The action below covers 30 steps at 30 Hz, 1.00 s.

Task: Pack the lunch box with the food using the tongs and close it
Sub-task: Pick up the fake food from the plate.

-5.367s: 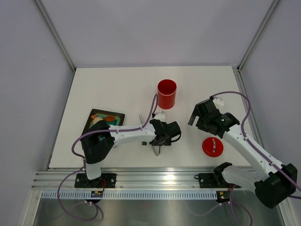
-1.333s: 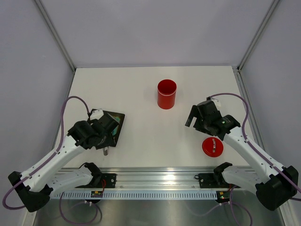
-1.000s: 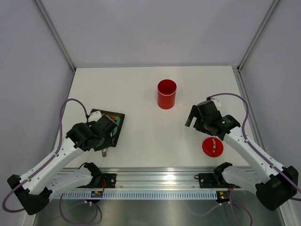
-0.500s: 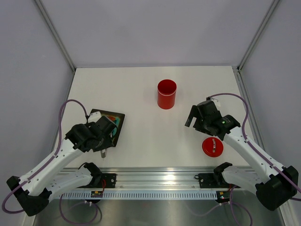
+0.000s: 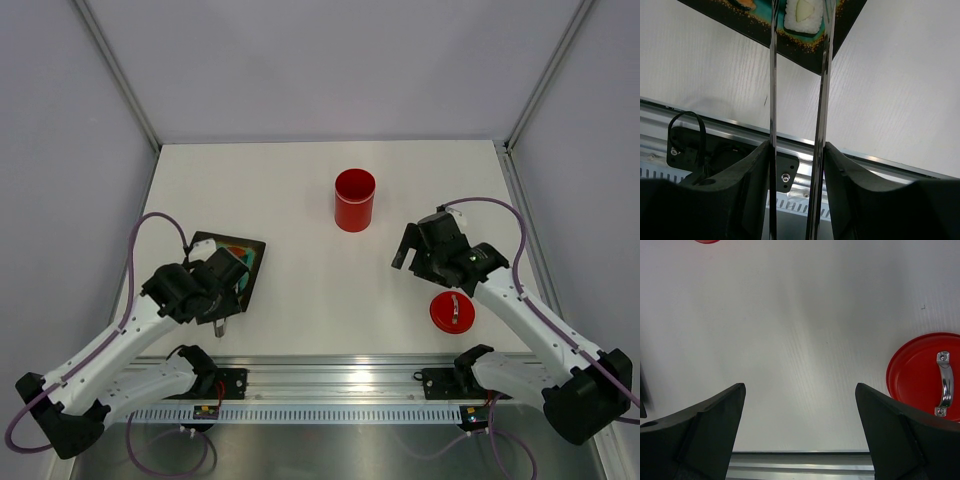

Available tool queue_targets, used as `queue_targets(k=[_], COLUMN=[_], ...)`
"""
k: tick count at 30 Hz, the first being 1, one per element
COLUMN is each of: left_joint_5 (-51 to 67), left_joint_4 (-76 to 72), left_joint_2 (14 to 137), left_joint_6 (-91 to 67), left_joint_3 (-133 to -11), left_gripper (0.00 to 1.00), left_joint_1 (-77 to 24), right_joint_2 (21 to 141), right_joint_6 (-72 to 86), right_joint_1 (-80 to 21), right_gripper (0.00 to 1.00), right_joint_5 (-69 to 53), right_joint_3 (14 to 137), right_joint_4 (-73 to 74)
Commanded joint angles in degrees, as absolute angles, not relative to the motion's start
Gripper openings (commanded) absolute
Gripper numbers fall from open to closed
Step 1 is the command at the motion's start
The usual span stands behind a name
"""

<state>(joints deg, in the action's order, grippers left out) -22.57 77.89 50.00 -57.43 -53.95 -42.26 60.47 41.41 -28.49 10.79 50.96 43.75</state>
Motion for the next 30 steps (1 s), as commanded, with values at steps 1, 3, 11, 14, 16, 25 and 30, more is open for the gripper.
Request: queue_targets(k=[1, 3, 11, 14, 16, 25, 30], left_joint_5=[-23.12, -23.03, -21.45, -21.36, -21.09, -20.66, -18.63], left_joint_4=[88.77, 88.77, 88.68, 88.51, 88.24, 88.42, 88.59], left_joint_2=[50.27, 50.54, 51.15, 51.15, 50.89, 50.53, 50.80], left_joint_6=[-57.13, -56.69, -56.60, -56.78, -56.69, -56.43, -54.59], left_joint_3=[-53.88, -54.14, -53.35, -53.79, -54.23, -55.02, -53.44], left_gripper=[0.47, 0.47, 0.48, 0.48, 0.48, 0.48, 0.49], left_joint_1=[-42.10, -42.01, -42.10, -42.01, -42.01, -42.01, -42.10], right_joint_2=[61.08, 61.08, 61.87, 62.14, 62.31, 61.79, 61.96], right_joint_6=[41.66, 41.57, 41.13, 41.05, 41.05, 41.22, 41.31], right_joint_1=[-28.39, -28.39, -28.39, -28.39, -28.39, -28.39, -28.39], right_gripper=[1.00, 0.99, 0.99, 0.99, 0.99, 1.00, 1.00], right_joint_5=[9.76, 9.58, 8.97, 8.79, 8.62, 8.61, 8.09], right_joint_3=[51.68, 51.68, 51.68, 51.77, 51.68, 50.98, 50.63], right_joint_4=[41.66, 41.49, 40.96, 40.61, 40.17, 40.25, 39.99])
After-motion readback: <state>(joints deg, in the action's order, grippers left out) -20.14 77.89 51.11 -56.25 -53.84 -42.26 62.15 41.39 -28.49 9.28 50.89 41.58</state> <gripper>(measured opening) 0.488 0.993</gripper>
